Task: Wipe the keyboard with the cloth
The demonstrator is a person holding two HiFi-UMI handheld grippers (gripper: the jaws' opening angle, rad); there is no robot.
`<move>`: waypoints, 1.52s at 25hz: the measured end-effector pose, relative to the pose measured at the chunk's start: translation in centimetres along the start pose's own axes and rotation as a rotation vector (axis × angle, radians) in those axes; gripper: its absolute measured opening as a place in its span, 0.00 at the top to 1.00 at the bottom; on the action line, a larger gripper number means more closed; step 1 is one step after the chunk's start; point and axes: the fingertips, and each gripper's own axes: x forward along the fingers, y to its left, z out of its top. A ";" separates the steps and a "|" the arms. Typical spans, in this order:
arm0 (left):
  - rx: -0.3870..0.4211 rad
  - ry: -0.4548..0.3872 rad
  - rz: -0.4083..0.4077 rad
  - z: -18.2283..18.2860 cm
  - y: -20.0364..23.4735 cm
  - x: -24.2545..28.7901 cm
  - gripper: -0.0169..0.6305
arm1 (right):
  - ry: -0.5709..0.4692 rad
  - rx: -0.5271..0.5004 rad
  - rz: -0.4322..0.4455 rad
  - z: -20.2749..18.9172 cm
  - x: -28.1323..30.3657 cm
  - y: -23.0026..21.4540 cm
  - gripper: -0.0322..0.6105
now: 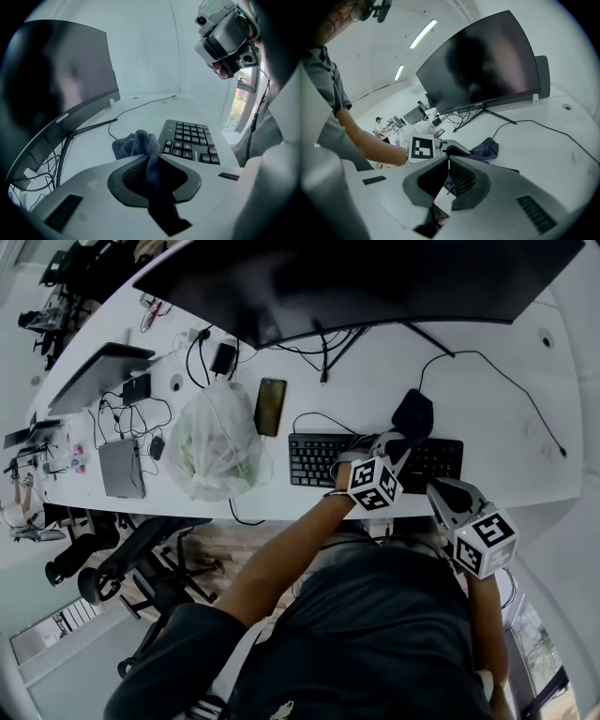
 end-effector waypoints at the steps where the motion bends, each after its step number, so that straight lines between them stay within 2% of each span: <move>1: -0.006 0.001 0.002 -0.1 0.0 -0.1 0.90 | 0.002 0.002 0.000 0.0 0.0 -0.1 0.93; 10: -0.040 0.004 -0.002 -0.2 0.9 0.1 0.90 | 0.024 0.012 0.009 -0.3 1.3 -0.6 0.93; 16: -0.086 0.032 0.027 -0.8 3.2 0.5 0.90 | 0.033 0.023 0.013 -0.4 2.0 -0.9 0.93; 22: -0.126 0.043 0.009 -1.7 4.4 0.7 0.90 | 0.053 0.045 0.020 -1.0 3.2 -1.3 0.93; 28: -0.149 0.065 0.006 -2.3 5.2 0.9 0.90 | 0.049 0.049 0.021 0.0 4.0 -1.5 0.93; 31: -0.134 0.064 -0.001 -2.0 4.8 0.9 0.90 | 0.051 0.046 0.011 0.3 3.8 -1.5 0.93; 35: -0.044 0.034 -0.025 -0.4 2.7 1.5 0.90 | 0.043 0.051 -0.013 0.4 3.4 -1.8 0.93; 38: -0.013 0.010 -0.042 1.1 1.4 2.5 0.90 | 0.038 0.058 -0.026 0.5 2.8 -2.0 0.93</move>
